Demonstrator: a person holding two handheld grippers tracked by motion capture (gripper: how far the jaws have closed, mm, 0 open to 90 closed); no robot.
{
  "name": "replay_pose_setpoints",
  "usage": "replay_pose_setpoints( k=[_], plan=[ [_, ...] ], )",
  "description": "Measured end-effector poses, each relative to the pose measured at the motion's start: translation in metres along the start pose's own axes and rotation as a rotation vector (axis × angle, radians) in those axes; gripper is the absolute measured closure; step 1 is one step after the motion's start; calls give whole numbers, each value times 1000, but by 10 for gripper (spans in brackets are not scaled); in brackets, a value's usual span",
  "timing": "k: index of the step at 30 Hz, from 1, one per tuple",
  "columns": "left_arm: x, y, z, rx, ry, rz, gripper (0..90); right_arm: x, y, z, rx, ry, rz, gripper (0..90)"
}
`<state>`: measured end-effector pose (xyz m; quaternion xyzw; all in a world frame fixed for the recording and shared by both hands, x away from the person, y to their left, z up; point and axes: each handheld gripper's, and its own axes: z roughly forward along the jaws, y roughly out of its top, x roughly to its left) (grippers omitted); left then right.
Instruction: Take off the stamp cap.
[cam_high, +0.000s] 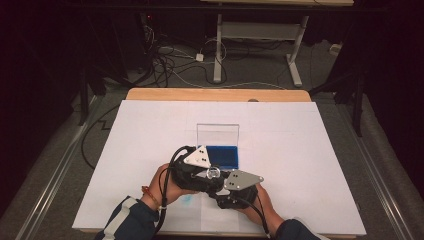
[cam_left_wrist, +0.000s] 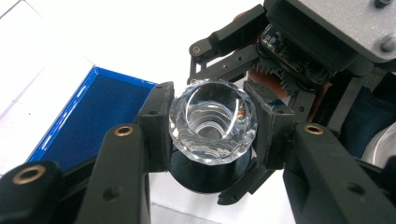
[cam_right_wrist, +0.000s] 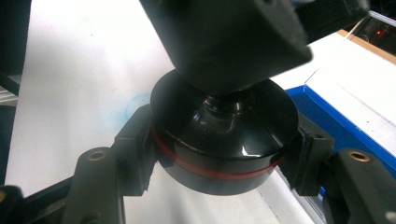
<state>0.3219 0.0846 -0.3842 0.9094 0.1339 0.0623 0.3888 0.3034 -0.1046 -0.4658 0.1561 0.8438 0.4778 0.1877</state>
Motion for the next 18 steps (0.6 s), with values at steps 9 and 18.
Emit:
replay_pose_setpoints(
  k=[9,18],
  plan=[
    [-1,-1,0,-7,4,12,539,0,1,-2,10,-3,-12,377],
    [-1,-2,0,-18,-1,8,539,-1,2,-4,25,-2,-19,379]
  ],
)
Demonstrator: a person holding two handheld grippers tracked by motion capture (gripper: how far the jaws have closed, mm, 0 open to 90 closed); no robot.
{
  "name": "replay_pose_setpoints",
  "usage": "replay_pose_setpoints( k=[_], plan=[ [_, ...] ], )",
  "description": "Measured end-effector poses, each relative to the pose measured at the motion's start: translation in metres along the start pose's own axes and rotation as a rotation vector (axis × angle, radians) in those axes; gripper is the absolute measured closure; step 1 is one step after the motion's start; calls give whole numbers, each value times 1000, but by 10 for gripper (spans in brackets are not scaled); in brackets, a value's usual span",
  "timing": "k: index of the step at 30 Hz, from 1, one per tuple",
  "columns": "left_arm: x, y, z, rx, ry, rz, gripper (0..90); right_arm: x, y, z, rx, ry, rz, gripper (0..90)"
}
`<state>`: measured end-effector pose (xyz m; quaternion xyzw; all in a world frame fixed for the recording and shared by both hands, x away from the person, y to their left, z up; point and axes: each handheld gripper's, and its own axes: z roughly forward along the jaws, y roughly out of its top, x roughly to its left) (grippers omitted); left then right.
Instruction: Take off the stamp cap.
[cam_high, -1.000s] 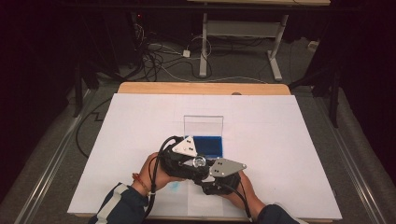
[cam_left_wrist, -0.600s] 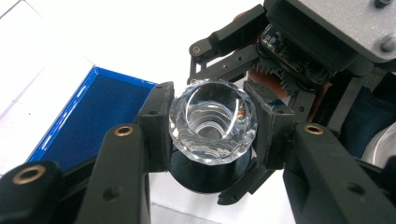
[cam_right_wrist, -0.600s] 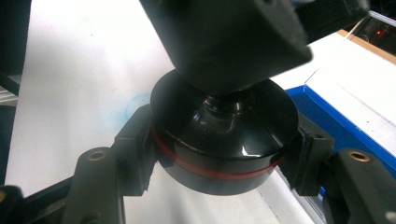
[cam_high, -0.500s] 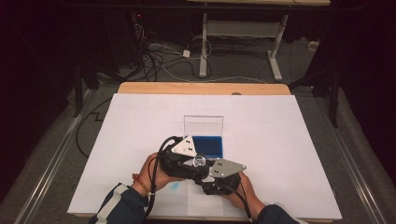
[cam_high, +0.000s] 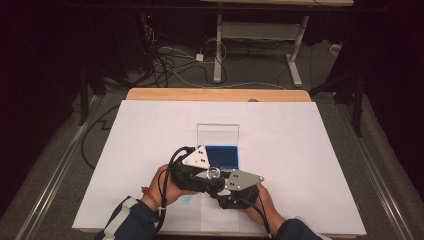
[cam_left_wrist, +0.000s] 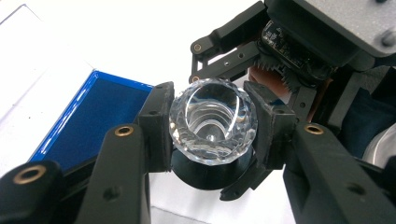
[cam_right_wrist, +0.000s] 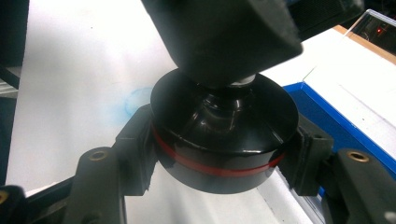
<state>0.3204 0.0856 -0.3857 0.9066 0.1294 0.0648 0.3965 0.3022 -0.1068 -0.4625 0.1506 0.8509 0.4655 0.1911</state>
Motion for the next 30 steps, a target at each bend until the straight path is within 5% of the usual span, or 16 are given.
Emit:
replay_pose_setpoints(
  k=[25,30],
  plan=[
    [0,-1,0,-10,-16,14,540,-1,2,-4,38,13,-29,380],
    [0,-1,-2,-33,-19,8,540,0,5,-5,56,7,-66,381]
  ],
)
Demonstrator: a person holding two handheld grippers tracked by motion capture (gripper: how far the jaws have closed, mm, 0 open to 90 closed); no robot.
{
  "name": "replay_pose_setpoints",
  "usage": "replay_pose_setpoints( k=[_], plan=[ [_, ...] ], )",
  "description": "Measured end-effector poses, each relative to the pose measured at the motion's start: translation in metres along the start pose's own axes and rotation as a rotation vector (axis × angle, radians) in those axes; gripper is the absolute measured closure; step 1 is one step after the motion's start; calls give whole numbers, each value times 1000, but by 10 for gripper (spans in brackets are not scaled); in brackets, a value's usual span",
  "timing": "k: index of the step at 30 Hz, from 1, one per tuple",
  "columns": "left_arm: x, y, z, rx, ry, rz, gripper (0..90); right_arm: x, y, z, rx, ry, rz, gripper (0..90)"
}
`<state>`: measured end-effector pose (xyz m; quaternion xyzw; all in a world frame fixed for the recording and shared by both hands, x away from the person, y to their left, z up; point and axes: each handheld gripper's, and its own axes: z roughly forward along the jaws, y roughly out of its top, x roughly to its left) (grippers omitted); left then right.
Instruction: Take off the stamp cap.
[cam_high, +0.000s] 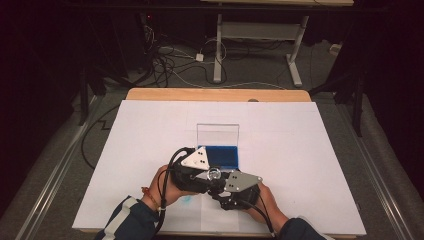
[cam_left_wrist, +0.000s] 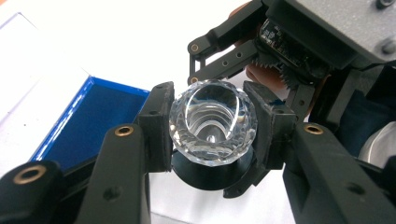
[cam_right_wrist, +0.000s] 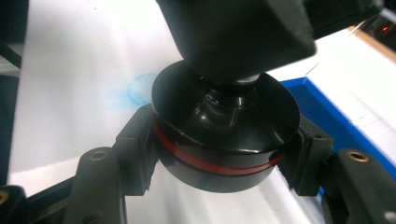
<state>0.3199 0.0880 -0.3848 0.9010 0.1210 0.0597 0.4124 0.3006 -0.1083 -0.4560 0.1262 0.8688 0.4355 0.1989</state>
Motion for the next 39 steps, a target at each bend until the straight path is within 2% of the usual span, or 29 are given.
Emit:
replay_pose_setpoints(
  k=[14,17,20,22,24,26,31,39],
  plan=[
    [-1,-1,1,5,-5,11,541,-2,0,-2,1,34,1,381],
    [-3,0,1,3,-2,21,541,-2,0,-2,-1,44,14,381],
    [-3,0,0,-5,7,23,540,-1,0,-3,-9,26,18,383],
    [-5,0,-2,-12,23,30,540,-2,-1,-2,-9,14,39,383],
    [-5,1,-7,-37,19,24,540,-5,-4,-2,-6,23,57,384],
    [-6,1,-12,-45,38,29,540,-5,-5,-2,3,10,50,384],
    [-5,0,-14,-46,39,27,540,-5,-4,-3,2,13,41,383],
    [-3,-3,-15,-45,57,28,540,-7,-5,-9,7,-7,39,382]
  ],
)
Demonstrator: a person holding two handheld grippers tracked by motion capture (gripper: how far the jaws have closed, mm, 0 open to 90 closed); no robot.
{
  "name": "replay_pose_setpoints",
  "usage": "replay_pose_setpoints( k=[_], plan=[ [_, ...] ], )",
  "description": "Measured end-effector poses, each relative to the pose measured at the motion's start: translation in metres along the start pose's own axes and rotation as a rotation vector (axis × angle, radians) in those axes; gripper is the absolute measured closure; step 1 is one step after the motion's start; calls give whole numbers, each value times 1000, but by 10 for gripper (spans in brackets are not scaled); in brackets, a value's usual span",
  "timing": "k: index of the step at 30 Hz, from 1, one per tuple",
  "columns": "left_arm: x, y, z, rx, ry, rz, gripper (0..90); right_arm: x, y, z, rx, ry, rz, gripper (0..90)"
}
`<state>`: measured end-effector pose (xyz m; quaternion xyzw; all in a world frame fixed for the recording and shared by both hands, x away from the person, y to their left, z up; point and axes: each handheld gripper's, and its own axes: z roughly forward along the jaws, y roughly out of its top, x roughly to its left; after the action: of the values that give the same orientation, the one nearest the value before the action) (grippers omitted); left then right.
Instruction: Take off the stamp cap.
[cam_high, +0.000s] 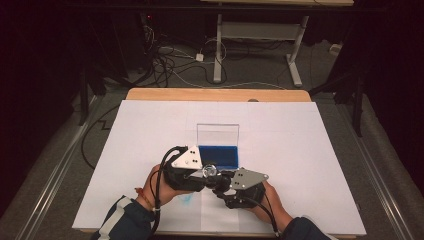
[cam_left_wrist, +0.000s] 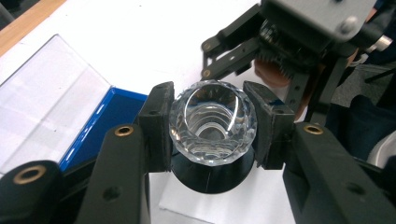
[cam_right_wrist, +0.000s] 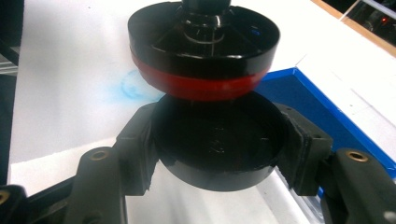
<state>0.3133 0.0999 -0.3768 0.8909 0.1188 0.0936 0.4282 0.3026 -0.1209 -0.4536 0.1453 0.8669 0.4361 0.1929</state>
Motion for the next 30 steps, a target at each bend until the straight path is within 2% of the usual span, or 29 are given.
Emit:
replay_pose_setpoints(
  k=[6,21,30],
  plan=[
    [4,-3,-4,-1,14,-4,540,-5,-4,-11,-1,-6,21,382],
    [15,-10,-4,11,31,-24,540,-28,-19,-55,-11,-86,63,382],
    [17,-11,-6,10,40,-20,540,-30,-30,-75,-5,-125,79,382]
  ],
)
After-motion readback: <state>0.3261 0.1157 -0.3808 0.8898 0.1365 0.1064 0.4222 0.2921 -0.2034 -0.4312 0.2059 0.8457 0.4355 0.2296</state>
